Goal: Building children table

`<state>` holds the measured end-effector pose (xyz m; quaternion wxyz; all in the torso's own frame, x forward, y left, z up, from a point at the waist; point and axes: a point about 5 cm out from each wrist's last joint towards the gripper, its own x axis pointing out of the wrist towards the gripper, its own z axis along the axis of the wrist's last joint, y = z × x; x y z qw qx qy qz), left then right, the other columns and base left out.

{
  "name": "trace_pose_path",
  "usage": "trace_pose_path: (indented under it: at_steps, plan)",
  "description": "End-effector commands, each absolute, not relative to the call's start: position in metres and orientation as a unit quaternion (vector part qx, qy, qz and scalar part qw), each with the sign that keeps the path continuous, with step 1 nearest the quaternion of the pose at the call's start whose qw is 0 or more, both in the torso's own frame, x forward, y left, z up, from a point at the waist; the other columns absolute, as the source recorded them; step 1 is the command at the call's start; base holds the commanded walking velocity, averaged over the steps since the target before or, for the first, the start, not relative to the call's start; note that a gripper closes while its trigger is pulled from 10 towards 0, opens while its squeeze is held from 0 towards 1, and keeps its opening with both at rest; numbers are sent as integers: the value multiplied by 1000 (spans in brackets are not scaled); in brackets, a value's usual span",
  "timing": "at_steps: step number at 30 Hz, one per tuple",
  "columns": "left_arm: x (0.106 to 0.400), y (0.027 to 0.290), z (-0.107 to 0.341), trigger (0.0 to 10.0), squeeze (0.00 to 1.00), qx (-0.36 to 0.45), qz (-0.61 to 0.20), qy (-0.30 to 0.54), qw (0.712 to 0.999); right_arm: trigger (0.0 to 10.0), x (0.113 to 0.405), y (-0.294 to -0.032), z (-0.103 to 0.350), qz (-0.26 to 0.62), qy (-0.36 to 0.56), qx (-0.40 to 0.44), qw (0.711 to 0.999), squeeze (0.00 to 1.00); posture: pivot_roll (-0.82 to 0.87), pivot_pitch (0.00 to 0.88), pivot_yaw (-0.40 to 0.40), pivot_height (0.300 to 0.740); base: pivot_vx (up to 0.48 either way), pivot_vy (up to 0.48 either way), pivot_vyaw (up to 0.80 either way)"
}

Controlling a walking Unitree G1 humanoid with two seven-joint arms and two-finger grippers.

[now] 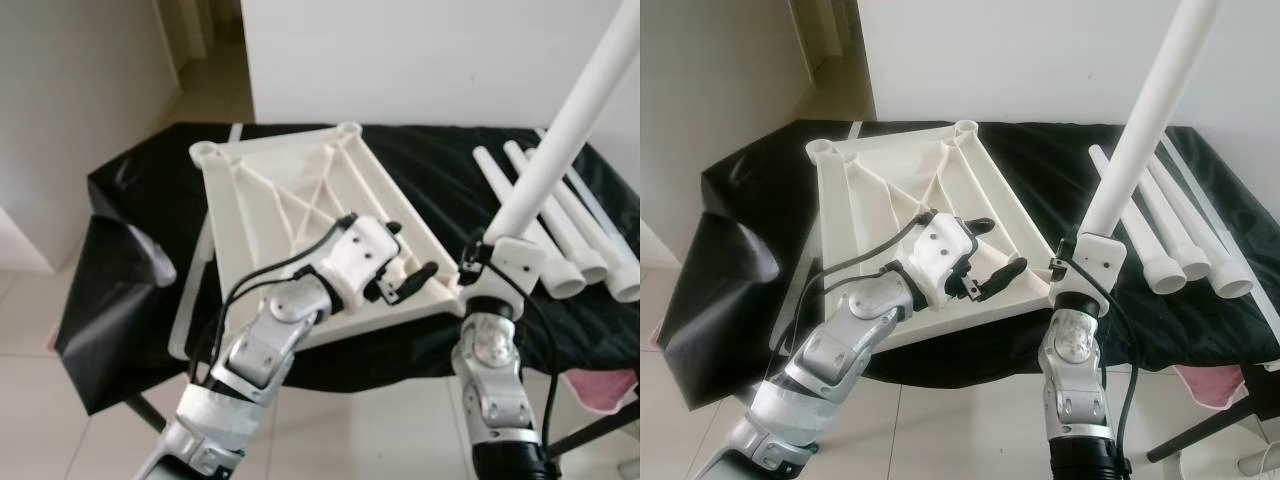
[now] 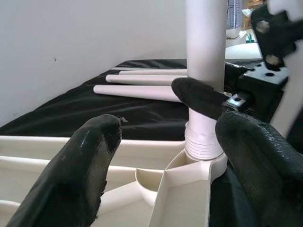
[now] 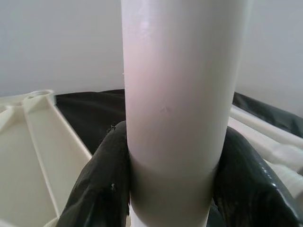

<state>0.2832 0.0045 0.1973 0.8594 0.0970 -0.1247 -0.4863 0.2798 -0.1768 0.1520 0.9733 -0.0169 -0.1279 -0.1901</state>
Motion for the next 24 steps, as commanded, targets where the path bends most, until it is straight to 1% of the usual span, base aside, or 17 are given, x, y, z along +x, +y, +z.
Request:
trace_pose_path:
  at_steps: [1,5,7,8,14,24]
  plan:
    - [283,4,200,10000,0,108,-496,-130,852,10000,275,-178,136,-172,-98,-26,980,0,-94,0,4,740,0,0,0]
    - [283,5,200,10000,0,108,-495,-129,853,10000,274,-180,131,-138,-90,-25,986,0,-94,0,7,740,0,0,0]
    - [283,5,200,10000,0,108,-495,-128,853,10000,274,-181,130,-135,-88,-25,987,0,-94,0,7,740,0,0,0]
    - [283,5,201,10000,0,108,-495,-128,853,10000,276,-181,130,-128,-86,-24,988,0,-98,12,18,740,0,0,0]
    - [284,6,202,10000,0,109,-494,-128,853,10000,284,-193,130,-117,-71,23,990,0,-99,19,23,740,0,0,0]
    - [286,7,204,10000,0,110,-493,-130,853,10000,286,-194,125,-82,-42,19,996,0,-99,20,26,740,0,0,0]
